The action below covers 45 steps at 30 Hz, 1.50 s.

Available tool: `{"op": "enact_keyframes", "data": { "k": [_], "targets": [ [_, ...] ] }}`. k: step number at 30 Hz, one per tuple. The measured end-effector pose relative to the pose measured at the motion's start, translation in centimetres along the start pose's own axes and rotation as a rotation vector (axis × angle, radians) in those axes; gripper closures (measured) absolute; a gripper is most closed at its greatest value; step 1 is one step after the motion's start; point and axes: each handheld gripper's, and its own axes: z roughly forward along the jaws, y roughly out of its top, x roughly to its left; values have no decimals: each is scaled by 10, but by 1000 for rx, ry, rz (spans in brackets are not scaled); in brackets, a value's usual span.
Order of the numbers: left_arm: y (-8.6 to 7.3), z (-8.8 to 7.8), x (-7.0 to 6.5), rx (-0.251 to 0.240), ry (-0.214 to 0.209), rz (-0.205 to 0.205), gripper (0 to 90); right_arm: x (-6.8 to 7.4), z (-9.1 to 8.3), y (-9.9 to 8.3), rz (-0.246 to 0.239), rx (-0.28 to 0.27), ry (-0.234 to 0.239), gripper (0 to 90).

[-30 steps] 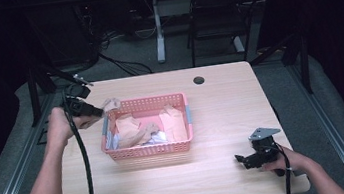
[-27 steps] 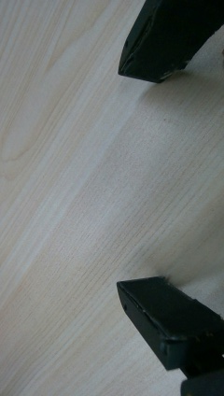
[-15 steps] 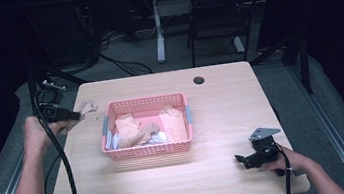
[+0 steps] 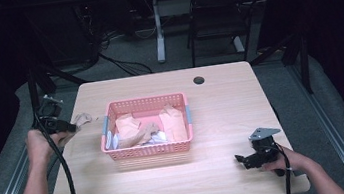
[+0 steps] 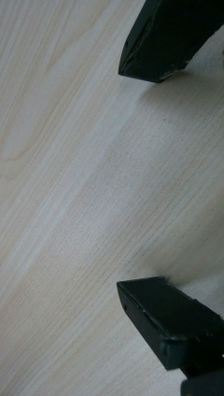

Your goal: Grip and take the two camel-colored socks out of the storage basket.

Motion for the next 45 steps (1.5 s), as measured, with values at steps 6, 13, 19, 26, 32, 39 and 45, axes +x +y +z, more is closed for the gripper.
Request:
{"op": "enact_keyframes", "data": {
  "k": [6,13,19,26,32,39,45],
  "targets": [
    [-9,25,2,40,-8,-26,830,0,0,0,0,-1,0,0],
    [-16,51,3,85,-11,-51,827,0,0,0,-3,2,-1,0],
    [-16,54,2,85,-25,-59,602,0,0,0,-2,2,-1,0],
    [-14,28,-4,30,-3,-15,298,0,0,0,-2,2,-2,0],
    [-1,-10,-25,-43,-21,75,187,0,0,0,0,0,-1,0],
    [15,-27,-60,-78,-41,191,91,0,0,0,-3,1,-2,0],
    [22,-20,-76,-69,-57,229,50,0,0,0,-5,1,-2,0]
  ]
}}
